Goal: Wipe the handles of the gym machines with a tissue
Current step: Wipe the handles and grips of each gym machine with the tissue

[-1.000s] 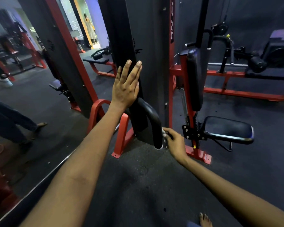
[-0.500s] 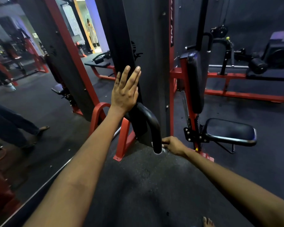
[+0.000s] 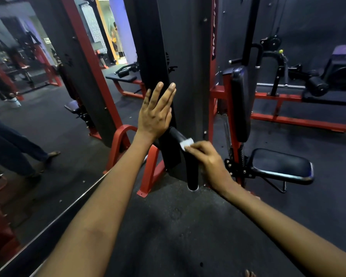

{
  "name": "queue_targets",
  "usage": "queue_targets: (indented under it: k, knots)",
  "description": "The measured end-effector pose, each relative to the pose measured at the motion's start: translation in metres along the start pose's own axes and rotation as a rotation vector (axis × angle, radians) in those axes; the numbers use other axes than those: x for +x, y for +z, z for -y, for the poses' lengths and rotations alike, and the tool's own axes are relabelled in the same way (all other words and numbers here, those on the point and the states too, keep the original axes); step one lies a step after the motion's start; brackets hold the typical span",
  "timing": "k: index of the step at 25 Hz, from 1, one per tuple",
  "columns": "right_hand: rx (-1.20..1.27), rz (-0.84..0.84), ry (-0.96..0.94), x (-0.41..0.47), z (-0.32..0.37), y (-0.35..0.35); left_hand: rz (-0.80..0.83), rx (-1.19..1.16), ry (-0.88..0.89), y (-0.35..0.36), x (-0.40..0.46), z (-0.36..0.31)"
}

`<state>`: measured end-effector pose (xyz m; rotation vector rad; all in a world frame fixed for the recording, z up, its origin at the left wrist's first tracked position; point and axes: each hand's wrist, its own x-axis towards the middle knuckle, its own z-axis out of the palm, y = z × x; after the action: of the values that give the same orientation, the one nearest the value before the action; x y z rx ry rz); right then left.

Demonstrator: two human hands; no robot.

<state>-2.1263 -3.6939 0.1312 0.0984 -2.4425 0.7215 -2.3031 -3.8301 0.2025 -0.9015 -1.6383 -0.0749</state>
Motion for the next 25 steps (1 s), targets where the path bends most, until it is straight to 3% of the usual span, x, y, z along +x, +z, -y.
queue_targets:
  k: [2, 5, 7, 13, 17, 22, 25]
  knots:
    - [-0.164, -0.019, -0.122, -0.015, -0.002, 0.001, 0.003, -0.007, -0.005, -0.001, 0.001, 0.000]
    - [0.016, -0.024, -0.239, 0.029, 0.008, 0.003, 0.008, -0.005, -0.017, -0.001, 0.002, 0.002]
    - [0.070, 0.009, -0.185, 0.058, 0.024, 0.001, 0.023, -0.006, -0.014, -0.003, 0.002, 0.002]
    - [0.107, 0.123, -0.349, -0.014, 0.002, -0.011, 0.047, 0.012, 0.022, -0.005, -0.002, 0.003]
    - [0.093, 0.045, -0.142, 0.067, 0.026, -0.002, 0.028, -0.005, -0.004, -0.002, 0.003, 0.004]
    - [0.034, -0.072, -0.220, -0.008, 0.013, 0.000, 0.040, -0.010, 0.016, -0.003, -0.003, 0.000]
    - [0.062, -0.020, -0.240, 0.028, 0.019, -0.001, 0.022, -0.046, -0.013, 0.000, 0.000, 0.002]
